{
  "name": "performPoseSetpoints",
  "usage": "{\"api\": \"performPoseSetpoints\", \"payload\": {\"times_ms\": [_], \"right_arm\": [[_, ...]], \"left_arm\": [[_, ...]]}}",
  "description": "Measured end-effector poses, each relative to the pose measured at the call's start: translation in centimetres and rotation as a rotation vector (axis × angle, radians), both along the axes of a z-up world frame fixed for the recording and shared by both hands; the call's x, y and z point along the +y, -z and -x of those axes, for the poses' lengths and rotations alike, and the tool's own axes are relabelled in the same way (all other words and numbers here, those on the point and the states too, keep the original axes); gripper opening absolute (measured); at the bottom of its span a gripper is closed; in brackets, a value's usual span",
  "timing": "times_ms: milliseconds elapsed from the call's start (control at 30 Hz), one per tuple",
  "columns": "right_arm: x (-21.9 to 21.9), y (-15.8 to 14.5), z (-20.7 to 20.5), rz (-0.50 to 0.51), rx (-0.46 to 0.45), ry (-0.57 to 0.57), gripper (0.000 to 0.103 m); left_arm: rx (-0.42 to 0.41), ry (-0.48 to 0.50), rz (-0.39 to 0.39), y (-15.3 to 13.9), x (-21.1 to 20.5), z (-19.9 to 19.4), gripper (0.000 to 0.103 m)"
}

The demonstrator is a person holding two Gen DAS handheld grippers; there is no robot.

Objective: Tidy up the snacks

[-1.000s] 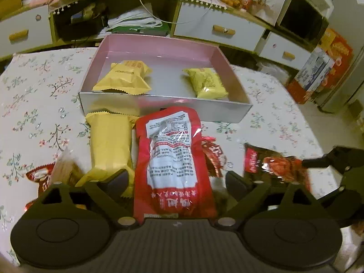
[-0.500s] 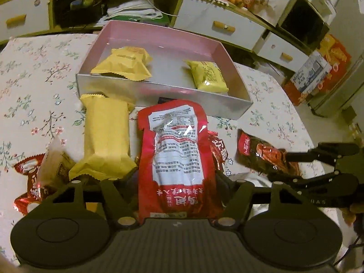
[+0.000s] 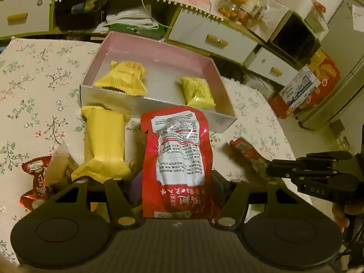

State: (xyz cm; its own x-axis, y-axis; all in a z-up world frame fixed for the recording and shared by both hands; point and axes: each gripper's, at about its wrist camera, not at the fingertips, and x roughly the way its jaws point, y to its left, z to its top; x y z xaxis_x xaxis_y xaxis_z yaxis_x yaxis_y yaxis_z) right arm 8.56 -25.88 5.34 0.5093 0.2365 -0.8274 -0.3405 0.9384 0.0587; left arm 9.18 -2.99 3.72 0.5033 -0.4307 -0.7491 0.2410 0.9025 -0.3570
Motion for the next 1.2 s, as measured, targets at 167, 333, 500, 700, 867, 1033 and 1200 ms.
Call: {"api": "performPoseSetpoints", "payload": {"times_ms": [167,333,500,700,867,1033,1200], "right_arm": [[-0.3,-1.0,0.4,-0.034,-0.011,0.054,0.006],[-1.0,-2.0,0.6,-0.091,-0.013,0.111,0.003],[-0.9,-3.6,1.1,-0.153,-0.042,0.145,0.0],[-0.3,-4.4,0.9,-0.154,-0.055,0.113,0.0],[-1.4,0.0,-1.1,-0.008,0.018,0.135,0.048],[0.2,3.6,-1.3,0.154,0.044,0.033,0.085],[-0.7,4.3,-2.6,0.097,0.095,0.06,0.047]], "left_arm": [[-0.023,0.008,0.019,-0.7,0.0,0.2,0.067],[-0.046,0.02,0.025,-1.3,-0.2,0.3,0.067],[-0.072,0.024,0.014,-1.6,-0.2,0.1,0.067],[-0.086,0.025,0.017,-1.8,0.0,-0.4,0.067],[-0.087,0.032,0.007,-1.6,0.0,-0.3,0.067],[-0.089,0.034,0.005,-1.6,0.1,-0.4,0.067],[-0.101,0.041,-0.003,-1.8,0.1,-0.3,0.067]]}}
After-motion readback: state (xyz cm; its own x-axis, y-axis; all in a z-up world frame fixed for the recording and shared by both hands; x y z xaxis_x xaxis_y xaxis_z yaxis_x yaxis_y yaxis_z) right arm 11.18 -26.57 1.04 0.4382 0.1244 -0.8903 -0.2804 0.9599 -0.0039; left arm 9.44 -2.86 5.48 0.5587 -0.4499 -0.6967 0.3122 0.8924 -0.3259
